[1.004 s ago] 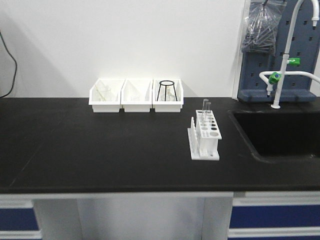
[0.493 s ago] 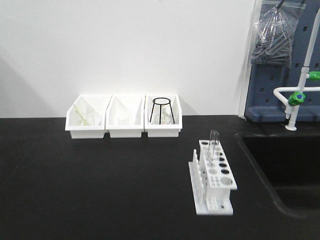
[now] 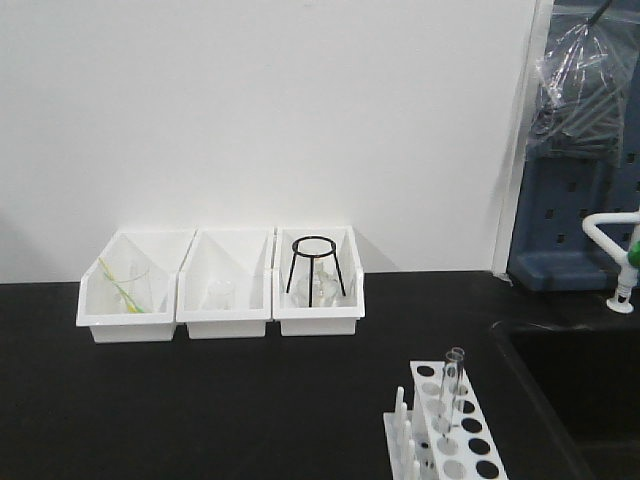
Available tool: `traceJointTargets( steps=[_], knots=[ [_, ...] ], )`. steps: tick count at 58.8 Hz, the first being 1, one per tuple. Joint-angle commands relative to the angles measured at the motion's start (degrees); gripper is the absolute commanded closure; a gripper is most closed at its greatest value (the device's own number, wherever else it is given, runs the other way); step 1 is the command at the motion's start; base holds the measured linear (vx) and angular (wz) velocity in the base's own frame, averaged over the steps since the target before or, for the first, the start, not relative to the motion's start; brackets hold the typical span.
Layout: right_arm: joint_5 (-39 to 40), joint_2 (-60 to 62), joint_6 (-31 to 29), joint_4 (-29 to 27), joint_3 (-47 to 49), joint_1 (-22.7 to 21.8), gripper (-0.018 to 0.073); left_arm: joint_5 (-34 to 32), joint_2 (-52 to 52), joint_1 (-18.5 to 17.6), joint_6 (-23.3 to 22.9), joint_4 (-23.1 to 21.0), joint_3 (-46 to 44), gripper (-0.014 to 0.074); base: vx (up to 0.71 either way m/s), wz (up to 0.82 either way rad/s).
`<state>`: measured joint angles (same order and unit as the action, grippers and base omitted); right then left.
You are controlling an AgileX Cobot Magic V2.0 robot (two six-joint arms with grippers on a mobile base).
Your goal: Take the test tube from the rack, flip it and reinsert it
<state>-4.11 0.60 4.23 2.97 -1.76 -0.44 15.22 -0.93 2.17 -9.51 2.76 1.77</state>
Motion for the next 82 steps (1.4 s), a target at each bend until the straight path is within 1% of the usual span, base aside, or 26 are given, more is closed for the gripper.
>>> traceJointTargets(
  steps=[1, 21, 36, 49, 61, 69, 70, 72, 78, 82],
  knots=[
    [4.7, 0.6, -0.6, 0.7, 0.0, -0.1, 0.0571, -4.8, -0.6, -0.2, 0.0, -0.3, 0.1, 0.0603, 0.37, -0.01],
    [4.7, 0.6, -0.6, 0.7, 0.0, -0.1, 0.0571, -4.8, -0.6, -0.2, 0.0, -0.3, 0.1, 0.0603, 0.27, 0.00],
    [4.8, 0.2, -0.6, 0.7, 0.0, -0.3, 0.0571, -5.1, 0.0, -0.3, 0.0, -0.2, 0.1, 0.0603, 0.10, -0.01],
    [3.0, 0.3, -0.6, 0.7, 0.0, -0.3, 0.0571, -4.7, 0.0, -0.3, 0.0, -0.3, 0.1, 0.0603, 0.02, 0.06],
    [4.5, 0.2, -0.6, 0.7, 0.0, -0.3, 0.0570, -4.7, 0.0, -0.3, 0.0, -0.3, 0.1, 0.0603, 0.00, -0.01],
    [10.3, 0.2, -0.3, 0.5, 0.3, -0.3, 0.0568, -4.7, 0.0, -0.3, 0.0, -0.3, 0.1, 0.0603, 0.00, 0.00],
    [12.0, 0.2, 0.0, 0.5, 1.0, -0.3, 0.0568, -4.7, 0.0, -0.3, 0.0, -0.3, 0.1, 0.0603, 0.00, 0.00],
    [12.6, 0.2, 0.1, 0.5, 2.5, -0.3, 0.0568, -4.7, 0.0, -0.3, 0.0, -0.3, 0.1, 0.0603, 0.00, 0.00],
    [10.0, -1.4, 0.0, 0.6, 9.3, -0.3, 0.0568, -4.7, 0.0, -0.3, 0.0, -0.3, 0.1, 0.0603, 0.00, 0.00],
    [7.7, -5.6, -0.1, 0.8, 17.6, -0.3, 0.0568, -4.7, 0.0, -0.3, 0.0, -0.3, 0.1, 0.0603, 0.00, 0.00]
  ],
)
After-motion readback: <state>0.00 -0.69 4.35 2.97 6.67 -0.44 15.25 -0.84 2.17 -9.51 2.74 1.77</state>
